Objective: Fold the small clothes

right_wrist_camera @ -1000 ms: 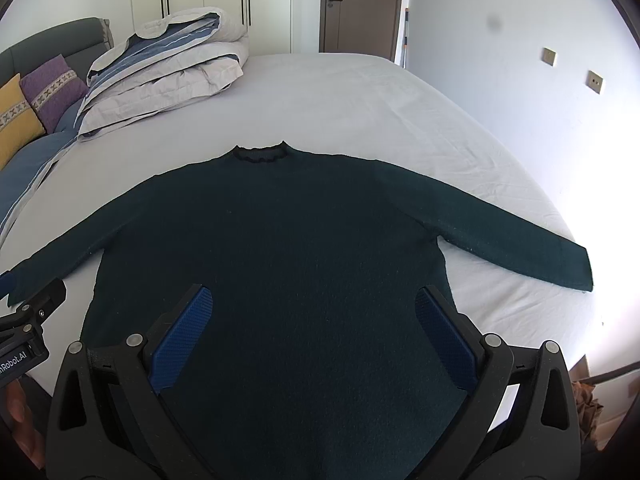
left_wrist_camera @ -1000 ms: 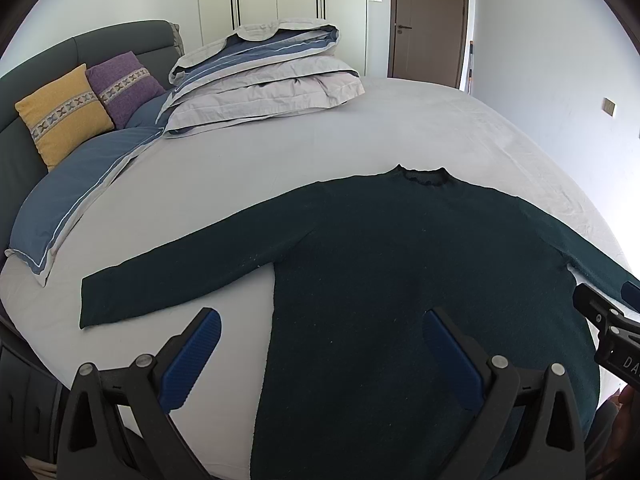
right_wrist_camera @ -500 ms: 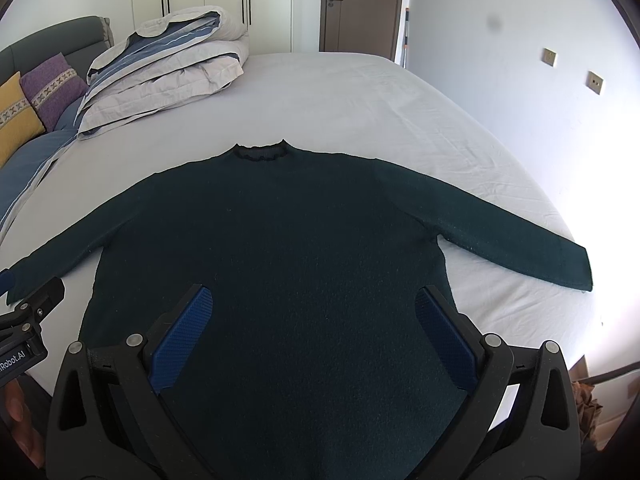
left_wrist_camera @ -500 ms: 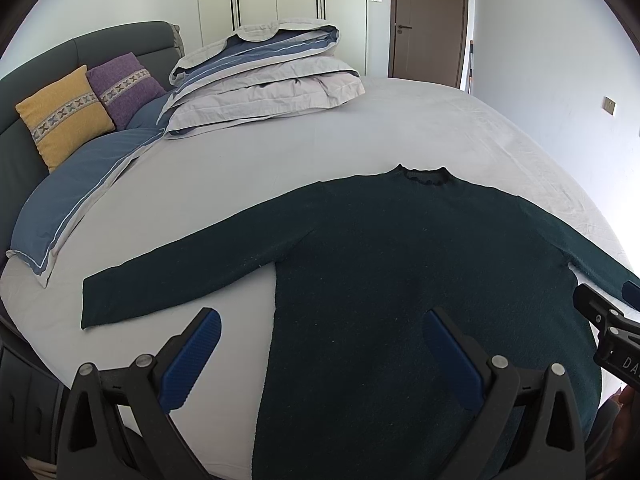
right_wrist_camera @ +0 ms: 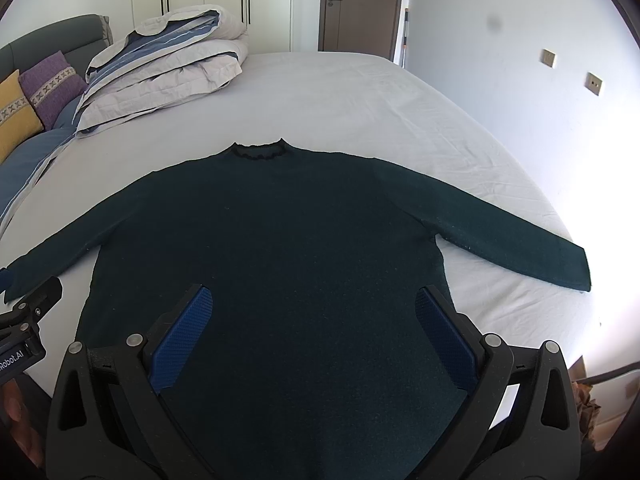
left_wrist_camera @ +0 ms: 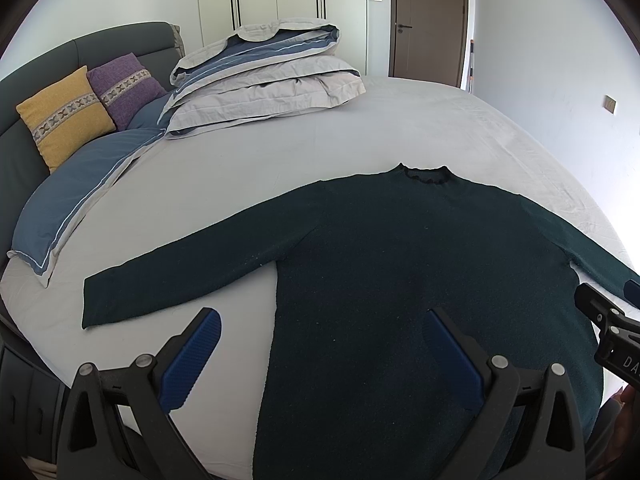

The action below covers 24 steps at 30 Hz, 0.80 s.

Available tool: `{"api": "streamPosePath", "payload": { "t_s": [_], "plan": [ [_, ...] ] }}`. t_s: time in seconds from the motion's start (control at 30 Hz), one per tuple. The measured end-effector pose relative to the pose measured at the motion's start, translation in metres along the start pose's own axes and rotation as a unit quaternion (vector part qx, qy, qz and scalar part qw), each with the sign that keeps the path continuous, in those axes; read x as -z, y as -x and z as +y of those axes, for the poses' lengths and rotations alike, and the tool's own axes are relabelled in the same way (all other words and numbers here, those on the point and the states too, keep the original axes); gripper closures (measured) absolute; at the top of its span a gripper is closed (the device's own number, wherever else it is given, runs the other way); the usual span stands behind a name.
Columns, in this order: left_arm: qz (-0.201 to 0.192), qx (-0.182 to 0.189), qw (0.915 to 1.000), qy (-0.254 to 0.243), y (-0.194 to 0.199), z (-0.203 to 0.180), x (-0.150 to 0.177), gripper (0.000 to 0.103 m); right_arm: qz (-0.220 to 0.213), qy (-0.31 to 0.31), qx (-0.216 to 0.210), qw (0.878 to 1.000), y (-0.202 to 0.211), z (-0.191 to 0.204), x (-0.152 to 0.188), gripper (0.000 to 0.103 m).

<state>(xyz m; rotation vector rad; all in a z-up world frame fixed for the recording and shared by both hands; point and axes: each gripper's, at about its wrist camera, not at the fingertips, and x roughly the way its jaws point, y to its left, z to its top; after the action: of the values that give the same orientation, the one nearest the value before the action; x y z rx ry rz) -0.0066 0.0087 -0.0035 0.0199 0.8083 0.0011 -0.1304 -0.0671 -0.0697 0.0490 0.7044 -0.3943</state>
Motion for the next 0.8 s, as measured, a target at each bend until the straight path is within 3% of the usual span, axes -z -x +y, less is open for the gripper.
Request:
{"api": "streamPosePath", "payload": {
  "t_s": [0.8],
  "plan": [
    [-0.001,-0.004,1.0,-0.004,0.0023,0.0037,0.0014,0.0,0.001,0.003,0.002,1.0,-0.0018,0.0009,0.0005,0.0]
  ]
}}
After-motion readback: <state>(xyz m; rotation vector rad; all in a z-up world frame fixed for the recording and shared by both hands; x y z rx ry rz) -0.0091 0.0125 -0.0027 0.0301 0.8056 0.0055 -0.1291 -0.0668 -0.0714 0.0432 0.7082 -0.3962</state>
